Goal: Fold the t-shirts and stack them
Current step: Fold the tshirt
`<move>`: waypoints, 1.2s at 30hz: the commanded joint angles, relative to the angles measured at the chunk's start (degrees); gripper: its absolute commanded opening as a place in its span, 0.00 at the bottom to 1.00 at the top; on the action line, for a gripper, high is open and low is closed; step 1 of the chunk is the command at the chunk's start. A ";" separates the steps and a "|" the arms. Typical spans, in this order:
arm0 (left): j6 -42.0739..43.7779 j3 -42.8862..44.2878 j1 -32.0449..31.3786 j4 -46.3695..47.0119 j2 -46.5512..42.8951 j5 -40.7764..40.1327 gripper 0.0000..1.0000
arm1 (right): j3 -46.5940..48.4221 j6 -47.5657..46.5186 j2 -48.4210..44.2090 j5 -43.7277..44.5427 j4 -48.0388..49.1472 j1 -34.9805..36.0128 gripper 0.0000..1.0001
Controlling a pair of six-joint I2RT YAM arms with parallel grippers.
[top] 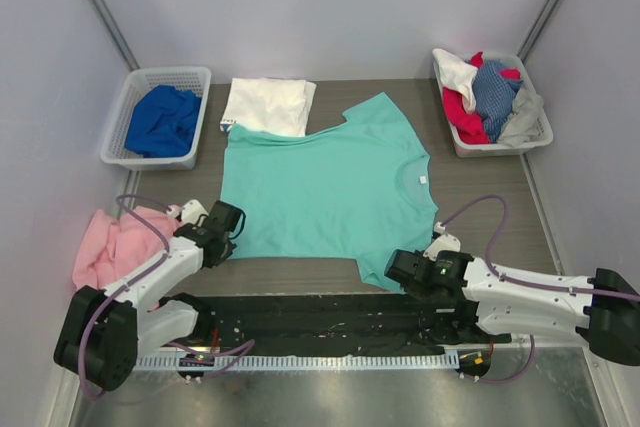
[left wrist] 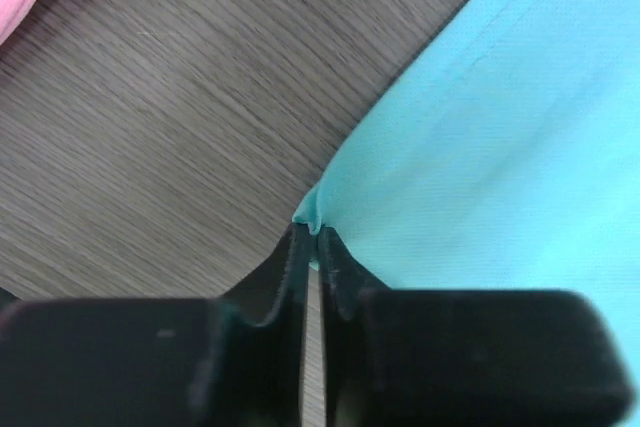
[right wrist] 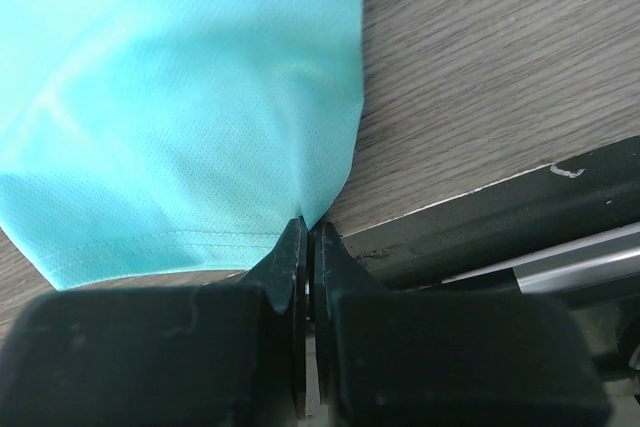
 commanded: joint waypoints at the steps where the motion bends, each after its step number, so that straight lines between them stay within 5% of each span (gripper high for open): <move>1: -0.17 0.39 -0.13 2.40 1.89 -1.30 0.00 | 1.11 0.66 -0.94 2.63 -1.34 -0.20 0.02; 15: 5.10 10.13 -0.13 1.44 -0.13 -1.65 0.00 | 15.52 -0.91 -0.68 15.54 -13.02 -0.37 0.01; 23: 9.14 18.05 -0.04 4.60 5.58 -2.97 0.00 | 24.31 -9.86 3.98 23.54 -13.03 -6.24 0.01; 29: 10.55 20.87 0.75 6.80 10.06 -3.24 0.00 | 25.81 -27.77 6.00 21.97 -0.23 -20.73 0.01; 36: 11.60 22.98 2.42 7.94 12.88 -2.71 0.00 | 28.00 -37.12 12.86 18.54 9.20 -27.70 0.01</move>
